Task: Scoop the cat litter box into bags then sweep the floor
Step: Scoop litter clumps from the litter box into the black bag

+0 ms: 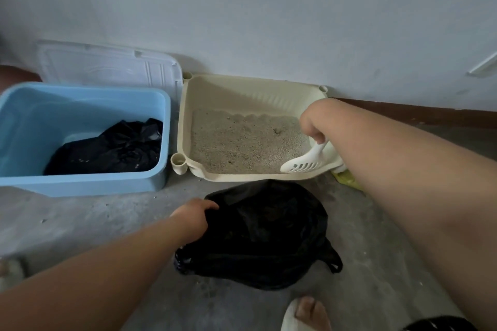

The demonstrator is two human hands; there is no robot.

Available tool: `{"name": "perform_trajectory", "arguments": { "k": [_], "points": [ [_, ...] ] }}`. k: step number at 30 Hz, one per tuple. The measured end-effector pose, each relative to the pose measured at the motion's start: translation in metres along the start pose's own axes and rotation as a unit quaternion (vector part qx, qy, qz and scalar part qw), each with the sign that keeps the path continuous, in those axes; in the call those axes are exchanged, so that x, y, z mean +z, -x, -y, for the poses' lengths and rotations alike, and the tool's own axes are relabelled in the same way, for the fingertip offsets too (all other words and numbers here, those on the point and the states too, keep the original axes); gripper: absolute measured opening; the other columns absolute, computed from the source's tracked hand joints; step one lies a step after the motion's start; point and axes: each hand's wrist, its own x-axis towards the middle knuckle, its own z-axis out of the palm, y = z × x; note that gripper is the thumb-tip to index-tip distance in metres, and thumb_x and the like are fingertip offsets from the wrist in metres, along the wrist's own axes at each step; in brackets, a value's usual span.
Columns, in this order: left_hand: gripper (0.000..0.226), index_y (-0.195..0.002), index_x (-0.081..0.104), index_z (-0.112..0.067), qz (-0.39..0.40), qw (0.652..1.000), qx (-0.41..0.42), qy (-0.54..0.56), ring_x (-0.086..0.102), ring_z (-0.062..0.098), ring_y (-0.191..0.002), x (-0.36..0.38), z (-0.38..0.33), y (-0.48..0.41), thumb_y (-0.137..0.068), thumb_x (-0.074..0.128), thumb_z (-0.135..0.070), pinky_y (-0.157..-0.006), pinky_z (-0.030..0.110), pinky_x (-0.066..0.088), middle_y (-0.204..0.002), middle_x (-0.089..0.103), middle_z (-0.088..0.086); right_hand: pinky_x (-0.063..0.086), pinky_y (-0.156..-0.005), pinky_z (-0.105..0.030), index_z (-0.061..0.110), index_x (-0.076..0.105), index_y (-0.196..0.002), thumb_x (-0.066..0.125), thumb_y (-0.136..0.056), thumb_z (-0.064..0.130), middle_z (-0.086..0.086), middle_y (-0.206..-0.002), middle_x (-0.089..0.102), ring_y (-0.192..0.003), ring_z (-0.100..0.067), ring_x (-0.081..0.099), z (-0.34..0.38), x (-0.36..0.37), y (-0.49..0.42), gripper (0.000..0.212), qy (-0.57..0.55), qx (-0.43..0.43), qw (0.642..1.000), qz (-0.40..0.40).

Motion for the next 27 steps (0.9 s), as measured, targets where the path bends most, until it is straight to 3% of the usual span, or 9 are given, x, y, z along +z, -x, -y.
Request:
{"name": "perform_trajectory", "arguments": {
  "k": [4, 7, 10, 12, 14, 16, 19, 22, 27],
  "points": [
    [0.06, -0.128, 0.056, -0.037, -0.003, 1.0, -0.011, 0.025, 0.06, 0.022, -0.109, 0.002, 0.003, -0.012, -0.088, 0.037, 0.004, -0.088, 0.026, 0.051, -0.138, 0.05, 0.002, 0.048, -0.09, -0.042, 0.013, 0.058, -0.126, 0.062, -0.088, 0.022, -0.005, -0.127, 0.057, -0.101, -0.025, 0.057, -0.002, 0.001, -0.007, 0.039, -0.01, -0.003, 1.0, 0.02],
    [0.059, -0.123, 0.06, -0.037, -0.001, 0.999, -0.016, 0.042, 0.063, 0.022, -0.103, 0.004, 0.004, -0.019, -0.088, 0.036, 0.004, -0.082, 0.023, 0.05, -0.133, 0.054, 0.002, 0.049, -0.062, -0.032, 0.005, 0.049, -0.135, 0.057, -0.093, 0.013, -0.014, -0.135, 0.05, -0.079, -0.022, 0.057, -0.004, 0.003, -0.004, 0.043, -0.09, -0.015, 0.994, 0.053],
    [0.06, -0.12, 0.06, -0.039, 0.001, 0.998, -0.028, 0.063, 0.062, 0.019, -0.086, 0.003, 0.004, -0.027, -0.087, 0.036, 0.004, -0.07, 0.022, 0.051, -0.127, 0.058, 0.002, 0.047, -0.064, -0.033, 0.003, 0.047, -0.137, 0.055, -0.094, 0.009, -0.015, -0.13, 0.051, -0.075, -0.024, 0.055, -0.002, 0.012, -0.011, 0.044, -0.149, -0.019, 0.987, 0.052],
    [0.059, -0.122, 0.059, -0.039, 0.0, 0.997, -0.029, 0.071, 0.06, 0.017, -0.079, 0.003, 0.004, -0.031, -0.086, 0.037, 0.003, -0.065, 0.021, 0.049, -0.124, 0.058, 0.001, 0.046, -0.065, -0.032, 0.003, 0.053, -0.129, 0.056, -0.093, 0.007, -0.011, -0.118, 0.055, -0.064, -0.02, 0.051, -0.001, 0.021, -0.01, 0.036, -0.162, -0.018, 0.986, 0.031],
    [0.058, -0.118, 0.06, -0.041, -0.006, 0.997, -0.02, 0.077, 0.062, 0.015, -0.075, 0.002, 0.004, -0.033, -0.085, 0.04, 0.002, -0.059, 0.018, 0.049, -0.119, 0.06, -0.001, 0.045, -0.064, -0.031, 0.003, 0.062, -0.101, 0.055, -0.093, 0.007, -0.004, -0.092, 0.056, -0.058, -0.015, 0.047, 0.001, 0.034, -0.01, 0.012, -0.149, -0.011, 0.989, 0.004],
    [0.06, -0.107, 0.063, -0.045, 0.018, 0.997, -0.003, 0.077, 0.063, 0.014, -0.074, 0.004, 0.003, -0.031, -0.082, 0.039, 0.004, -0.056, 0.016, 0.048, -0.113, 0.062, -0.002, 0.045, -0.07, -0.031, 0.01, 0.055, -0.078, 0.052, -0.092, 0.006, 0.0, -0.075, 0.05, -0.061, -0.014, 0.047, 0.006, 0.049, -0.011, 0.015, -0.143, 0.002, 0.989, -0.023],
    [0.065, -0.11, 0.066, -0.042, 0.109, 0.993, 0.031, 0.014, 0.061, 0.015, -0.091, 0.014, -0.003, -0.023, -0.083, 0.034, 0.008, -0.07, 0.015, 0.048, -0.122, 0.059, -0.003, 0.044, -0.071, -0.032, 0.012, 0.06, -0.094, 0.043, -0.087, -0.001, 0.001, -0.077, 0.048, -0.079, -0.02, 0.052, 0.012, 0.063, -0.009, 0.022, -0.159, 0.014, 0.985, -0.062],
    [0.064, -0.115, 0.066, -0.038, 0.133, 0.991, 0.027, -0.009, 0.06, 0.018, -0.107, 0.026, -0.009, -0.018, -0.085, 0.032, 0.007, -0.086, 0.019, 0.05, -0.13, 0.056, -0.001, 0.044, -0.072, -0.032, 0.012, 0.061, -0.107, 0.041, -0.088, 0.0, 0.001, -0.084, 0.051, -0.085, -0.021, 0.053, 0.014, 0.067, -0.008, 0.03, -0.176, 0.012, 0.981, -0.074],
    [0.058, -0.106, 0.072, -0.029, 0.103, 0.995, 0.009, 0.015, 0.061, 0.017, -0.094, 0.025, -0.008, -0.024, -0.086, 0.035, 0.012, -0.078, 0.017, 0.05, -0.122, 0.062, 0.003, 0.04, -0.071, -0.031, 0.013, 0.059, -0.109, 0.041, -0.087, 0.002, -0.002, -0.094, 0.053, -0.089, -0.022, 0.053, 0.02, 0.081, -0.015, 0.031, -0.225, 0.038, 0.968, -0.102]
  ]
}}
